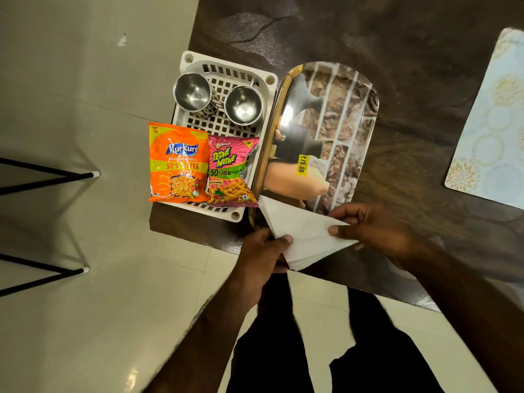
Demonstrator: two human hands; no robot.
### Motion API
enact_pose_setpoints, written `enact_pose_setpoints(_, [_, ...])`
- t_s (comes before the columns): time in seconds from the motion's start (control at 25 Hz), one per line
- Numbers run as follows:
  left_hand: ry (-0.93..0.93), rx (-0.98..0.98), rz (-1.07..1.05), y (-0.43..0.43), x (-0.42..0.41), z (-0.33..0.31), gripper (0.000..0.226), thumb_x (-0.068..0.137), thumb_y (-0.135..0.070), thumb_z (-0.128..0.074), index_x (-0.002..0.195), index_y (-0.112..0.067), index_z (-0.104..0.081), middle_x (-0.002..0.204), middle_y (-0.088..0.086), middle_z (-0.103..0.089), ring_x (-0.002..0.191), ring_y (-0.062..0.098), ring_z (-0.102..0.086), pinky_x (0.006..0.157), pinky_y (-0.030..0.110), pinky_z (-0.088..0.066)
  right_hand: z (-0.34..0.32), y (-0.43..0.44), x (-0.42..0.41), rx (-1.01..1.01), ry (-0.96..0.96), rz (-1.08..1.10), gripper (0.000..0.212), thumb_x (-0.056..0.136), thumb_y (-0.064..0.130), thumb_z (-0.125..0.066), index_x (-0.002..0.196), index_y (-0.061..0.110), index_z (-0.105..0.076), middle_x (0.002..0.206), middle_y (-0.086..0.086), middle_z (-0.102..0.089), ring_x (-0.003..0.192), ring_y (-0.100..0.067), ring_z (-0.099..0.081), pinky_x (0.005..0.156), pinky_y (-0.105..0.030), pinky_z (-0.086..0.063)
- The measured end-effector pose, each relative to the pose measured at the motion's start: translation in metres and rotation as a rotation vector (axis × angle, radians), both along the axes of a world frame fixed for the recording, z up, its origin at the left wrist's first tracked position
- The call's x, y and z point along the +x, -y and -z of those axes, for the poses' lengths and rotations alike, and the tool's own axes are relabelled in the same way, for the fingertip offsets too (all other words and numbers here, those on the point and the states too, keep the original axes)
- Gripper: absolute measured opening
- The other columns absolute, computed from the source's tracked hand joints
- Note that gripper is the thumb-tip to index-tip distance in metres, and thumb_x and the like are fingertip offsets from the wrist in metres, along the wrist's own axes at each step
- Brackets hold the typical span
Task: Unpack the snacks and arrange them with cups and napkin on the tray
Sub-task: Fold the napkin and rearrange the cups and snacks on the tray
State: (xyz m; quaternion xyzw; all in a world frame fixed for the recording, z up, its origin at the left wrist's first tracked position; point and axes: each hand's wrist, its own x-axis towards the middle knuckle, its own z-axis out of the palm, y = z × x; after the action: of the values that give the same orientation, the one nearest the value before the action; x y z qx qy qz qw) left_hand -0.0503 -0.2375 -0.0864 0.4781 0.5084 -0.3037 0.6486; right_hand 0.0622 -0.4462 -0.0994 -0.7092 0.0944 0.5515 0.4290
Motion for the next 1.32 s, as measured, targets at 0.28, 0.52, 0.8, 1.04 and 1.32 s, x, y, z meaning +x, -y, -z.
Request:
enact_pose_setpoints(0.28, [0.003, 0.149, 0.096, 0.001, -0.004, 0.010, 0.023, 0.092, -0.027, -0.069, 0.113, -0.019, -0.063, 0.111, 0.001, -0.069, 0.096, 0.020, -0.069, 0.061, 0.029, -0.061, 0.010, -0.014, -0.005, -0.116, 0.383, -0.281, 0.015, 0.086, 0.019, -0.078, 0.092, 0.032, -0.073, 0.094, 0.011, -0.075, 0.089, -0.015, -0.069, 0.080, -0.037, -0.056])
enact_pose_setpoints(0.52, [-0.009, 0.217, 0.154, 0.001, -0.004, 0.017, 0.032, 0.090, -0.032, -0.071, 0.117, -0.017, -0.062, 0.116, 0.000, -0.067, 0.094, 0.018, -0.069, 0.058, 0.028, -0.060, 0.010, -0.018, -0.011, -0.261, 0.578, -0.481, 0.019, 0.088, 0.035, -0.071, 0.107, 0.035, -0.073, 0.107, 0.006, -0.070, 0.105, -0.021, -0.056, 0.087, -0.044, -0.053])
enact_pose_setpoints(0.8, [0.005, 0.231, 0.163, 0.002, -0.002, 0.014, 0.031, 0.091, -0.031, -0.070, 0.118, -0.018, -0.060, 0.113, -0.003, -0.066, 0.086, 0.014, -0.070, 0.054, 0.023, -0.058, 0.003, -0.025, -0.009, -0.316, 0.606, -0.543, 0.020, 0.089, 0.033, -0.071, 0.109, 0.034, -0.073, 0.110, 0.003, -0.069, 0.109, -0.025, -0.052, 0.089, -0.045, -0.050])
enact_pose_setpoints(1.04, [0.234, 0.228, 0.097, 0.009, 0.053, 0.001, 0.019, 0.092, -0.019, -0.068, 0.110, -0.014, -0.064, 0.102, 0.009, -0.074, 0.073, 0.022, -0.072, 0.044, 0.026, -0.051, -0.006, -0.008, 0.038, -0.235, 0.578, -0.248, 0.019, 0.088, 0.029, -0.074, 0.088, 0.046, -0.068, 0.088, 0.026, -0.070, 0.090, -0.001, -0.066, 0.075, -0.028, -0.051])
enact_pose_setpoints(1.32, [0.450, 0.222, 0.087, 0.004, 0.168, 0.000, 0.032, 0.095, -0.002, -0.060, 0.127, 0.000, -0.061, 0.118, 0.019, -0.070, 0.097, 0.028, -0.069, 0.046, 0.013, -0.050, -0.017, -0.022, 0.146, -0.218, 0.678, -0.175, 0.019, 0.086, 0.027, -0.080, 0.105, 0.031, -0.077, 0.097, 0.009, -0.076, 0.090, -0.012, -0.072, 0.077, -0.026, -0.051])
